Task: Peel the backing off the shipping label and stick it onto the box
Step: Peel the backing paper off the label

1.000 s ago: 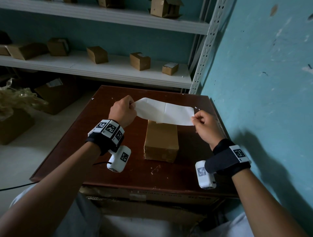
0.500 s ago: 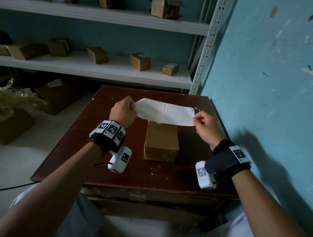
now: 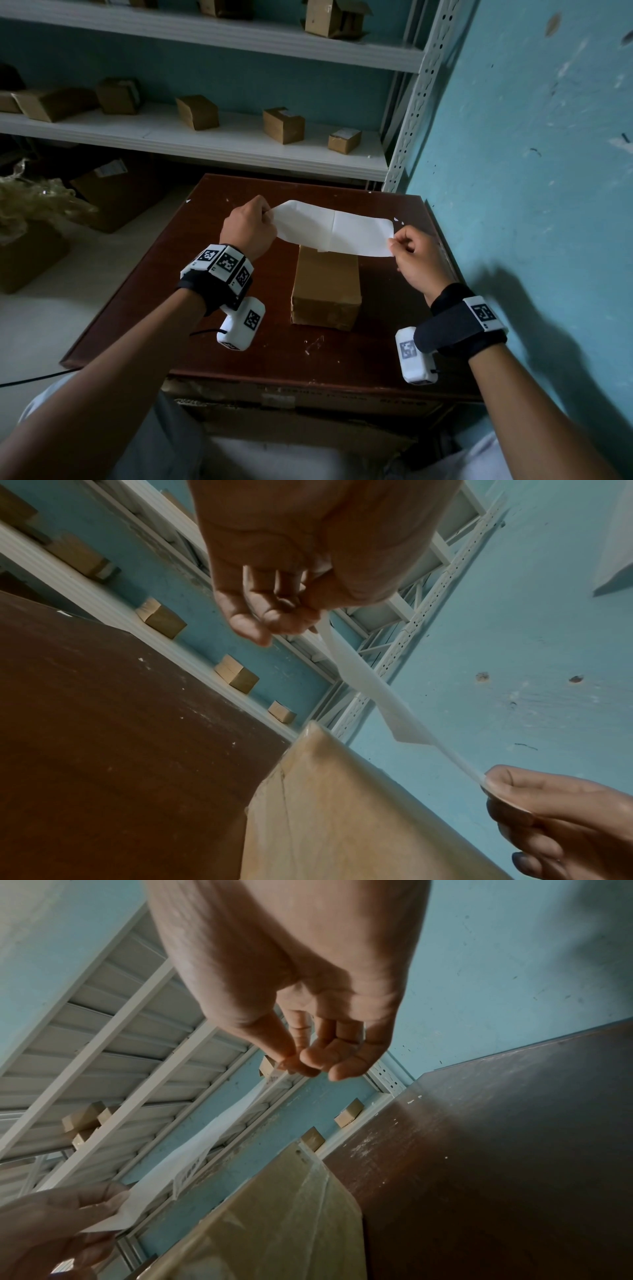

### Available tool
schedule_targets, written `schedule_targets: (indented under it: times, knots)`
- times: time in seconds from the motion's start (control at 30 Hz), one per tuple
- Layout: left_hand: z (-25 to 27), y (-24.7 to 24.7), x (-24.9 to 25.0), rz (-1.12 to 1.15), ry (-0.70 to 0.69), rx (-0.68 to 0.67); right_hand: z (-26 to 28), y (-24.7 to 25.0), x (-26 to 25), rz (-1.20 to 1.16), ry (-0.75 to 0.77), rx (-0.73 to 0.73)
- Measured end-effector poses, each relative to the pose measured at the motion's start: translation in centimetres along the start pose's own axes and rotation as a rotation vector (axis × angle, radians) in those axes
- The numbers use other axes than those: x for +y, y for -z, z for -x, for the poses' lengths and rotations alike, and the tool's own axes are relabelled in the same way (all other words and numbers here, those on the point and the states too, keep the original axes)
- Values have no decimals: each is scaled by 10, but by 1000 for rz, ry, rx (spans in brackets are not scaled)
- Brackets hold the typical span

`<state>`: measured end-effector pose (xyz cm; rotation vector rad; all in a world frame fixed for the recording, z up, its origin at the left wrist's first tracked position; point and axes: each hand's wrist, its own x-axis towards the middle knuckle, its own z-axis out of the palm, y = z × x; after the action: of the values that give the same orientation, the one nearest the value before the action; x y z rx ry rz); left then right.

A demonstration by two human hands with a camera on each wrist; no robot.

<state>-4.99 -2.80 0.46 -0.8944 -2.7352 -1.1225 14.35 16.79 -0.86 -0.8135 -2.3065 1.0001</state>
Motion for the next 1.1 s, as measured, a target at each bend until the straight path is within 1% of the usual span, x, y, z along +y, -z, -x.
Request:
schedule_targets:
  times: [0.23, 0.53, 1.1]
  knots:
    - [-2, -1, -4, -3, -15, -14, 0, -1, 1, 5, -14, -16]
    - [-1, -1, -5, -22, 2, -27, 1, 0, 1, 2, -23, -19]
    - [0, -3, -5, -78, -27, -1, -2, -2, 3, 25, -20, -20]
